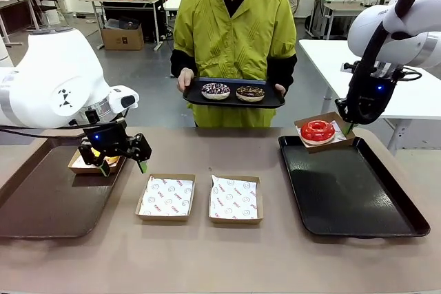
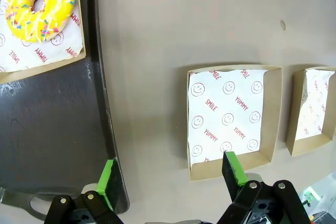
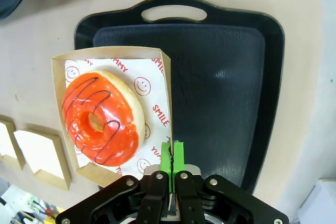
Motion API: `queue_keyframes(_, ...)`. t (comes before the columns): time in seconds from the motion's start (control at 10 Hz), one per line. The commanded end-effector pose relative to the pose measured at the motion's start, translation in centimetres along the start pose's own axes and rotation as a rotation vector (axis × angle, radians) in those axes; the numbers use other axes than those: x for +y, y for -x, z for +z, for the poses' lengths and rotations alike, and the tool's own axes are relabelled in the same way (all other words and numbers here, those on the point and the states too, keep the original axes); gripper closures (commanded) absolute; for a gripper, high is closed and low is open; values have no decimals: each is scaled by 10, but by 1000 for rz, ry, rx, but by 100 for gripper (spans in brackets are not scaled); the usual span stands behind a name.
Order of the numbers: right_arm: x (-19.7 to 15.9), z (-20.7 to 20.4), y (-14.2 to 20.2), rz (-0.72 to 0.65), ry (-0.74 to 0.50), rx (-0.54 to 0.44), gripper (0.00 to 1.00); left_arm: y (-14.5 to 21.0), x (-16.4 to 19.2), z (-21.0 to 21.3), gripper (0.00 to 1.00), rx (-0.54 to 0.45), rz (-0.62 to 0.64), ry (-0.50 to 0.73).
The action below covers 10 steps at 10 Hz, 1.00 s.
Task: Individually package the donuts and arrange them on the tray.
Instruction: Place the picked Paper togo box on the Handle tray while simultaneously picking up another Paper togo box from the table with the other hand.
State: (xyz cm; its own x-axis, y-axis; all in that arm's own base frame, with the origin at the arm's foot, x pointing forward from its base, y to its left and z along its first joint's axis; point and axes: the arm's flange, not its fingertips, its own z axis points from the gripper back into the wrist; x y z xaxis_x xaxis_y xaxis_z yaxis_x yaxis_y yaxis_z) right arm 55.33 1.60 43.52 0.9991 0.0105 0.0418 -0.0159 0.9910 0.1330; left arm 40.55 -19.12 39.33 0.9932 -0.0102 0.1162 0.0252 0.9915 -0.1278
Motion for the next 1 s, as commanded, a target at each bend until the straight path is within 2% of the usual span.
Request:
queue_keyframes(0.0, 5, -8, 3, -18, 42, -3, 99, 0, -16, -6, 0, 7, 42, -72)
queue_keyframes(0.3, 4, -24, 6, -38, 40, 2, 99, -3, -36, -28, 0, -6, 51, -174)
queue_keyframes(0.9, 14, -51, 0, -75, 31, -11, 99, -17, -37, -54, 0, -17, 79, -161)
